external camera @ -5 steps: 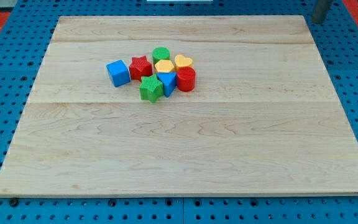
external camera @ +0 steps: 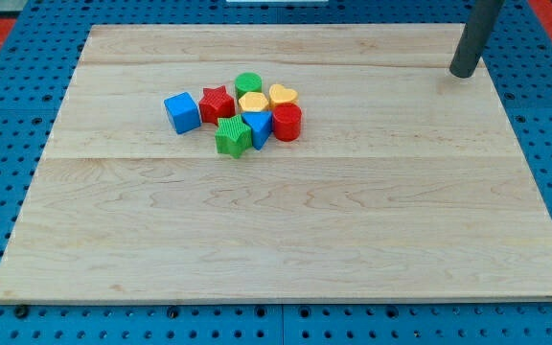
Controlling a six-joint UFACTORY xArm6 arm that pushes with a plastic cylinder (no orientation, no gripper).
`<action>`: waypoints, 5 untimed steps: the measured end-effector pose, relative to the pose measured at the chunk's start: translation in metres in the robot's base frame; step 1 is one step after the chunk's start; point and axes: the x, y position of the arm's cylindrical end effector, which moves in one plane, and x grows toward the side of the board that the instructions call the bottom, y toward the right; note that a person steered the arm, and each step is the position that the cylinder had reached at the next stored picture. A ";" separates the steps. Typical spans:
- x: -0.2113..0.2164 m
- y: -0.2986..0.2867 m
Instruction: Slide yellow heart along with the group of blocks down a bit
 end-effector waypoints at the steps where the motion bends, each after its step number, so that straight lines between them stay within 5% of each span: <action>1: 0.000 -0.012; 3: 0.002 -0.072; 5: 0.006 -0.225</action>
